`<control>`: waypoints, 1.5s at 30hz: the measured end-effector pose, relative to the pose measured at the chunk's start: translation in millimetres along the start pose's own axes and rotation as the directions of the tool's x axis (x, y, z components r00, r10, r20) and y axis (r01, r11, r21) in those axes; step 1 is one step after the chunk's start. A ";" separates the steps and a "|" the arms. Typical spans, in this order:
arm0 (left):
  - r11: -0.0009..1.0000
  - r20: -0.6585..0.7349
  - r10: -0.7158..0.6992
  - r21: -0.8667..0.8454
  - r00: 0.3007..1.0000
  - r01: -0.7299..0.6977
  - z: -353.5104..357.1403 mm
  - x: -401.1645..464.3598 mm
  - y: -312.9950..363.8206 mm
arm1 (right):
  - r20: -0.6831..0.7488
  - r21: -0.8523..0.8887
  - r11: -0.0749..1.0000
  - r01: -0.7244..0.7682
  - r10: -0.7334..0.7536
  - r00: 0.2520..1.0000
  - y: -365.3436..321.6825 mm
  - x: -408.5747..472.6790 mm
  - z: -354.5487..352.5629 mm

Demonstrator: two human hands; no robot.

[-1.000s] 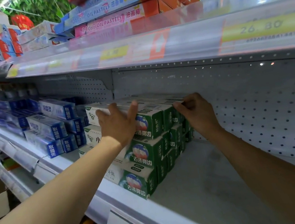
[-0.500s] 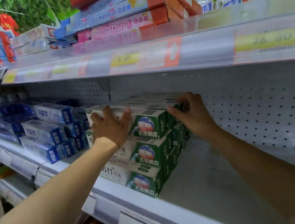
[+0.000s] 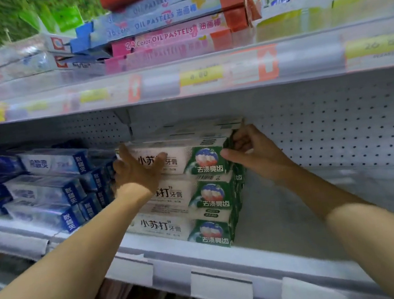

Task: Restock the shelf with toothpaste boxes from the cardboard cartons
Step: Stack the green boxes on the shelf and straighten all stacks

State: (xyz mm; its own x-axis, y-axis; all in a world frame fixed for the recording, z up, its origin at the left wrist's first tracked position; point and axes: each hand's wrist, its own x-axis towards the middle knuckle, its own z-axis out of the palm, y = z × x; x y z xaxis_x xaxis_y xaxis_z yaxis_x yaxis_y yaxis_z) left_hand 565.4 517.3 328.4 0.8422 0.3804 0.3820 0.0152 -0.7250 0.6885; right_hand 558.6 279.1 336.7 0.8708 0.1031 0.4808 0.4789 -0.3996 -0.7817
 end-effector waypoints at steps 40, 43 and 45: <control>0.917 0.208 0.001 -0.391 0.978 0.082 4.1 9.7 -75.3 | 0.115 -0.166 0.959 -0.231 0.251 0.961 50.1 0.7 6.2; 0.917 0.229 -0.008 -0.387 0.973 0.099 3.2 9.0 -73.4 | 0.134 -0.175 0.953 -0.248 0.272 0.953 43.6 -2.3 6.1; 0.908 0.247 0.009 -0.408 0.969 0.096 -1.3 2.3 -66.3 | 0.128 -0.165 0.955 -0.248 0.270 0.954 35.3 -10.4 4.6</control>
State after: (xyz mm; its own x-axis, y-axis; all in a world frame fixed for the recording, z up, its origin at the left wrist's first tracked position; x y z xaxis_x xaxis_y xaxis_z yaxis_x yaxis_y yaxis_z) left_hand 565.6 567.0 284.4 0.9493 0.2206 0.2240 -0.1256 -0.3872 0.9134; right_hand 566.9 268.1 302.3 0.9746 0.1071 0.1966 0.2226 -0.5577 -0.7997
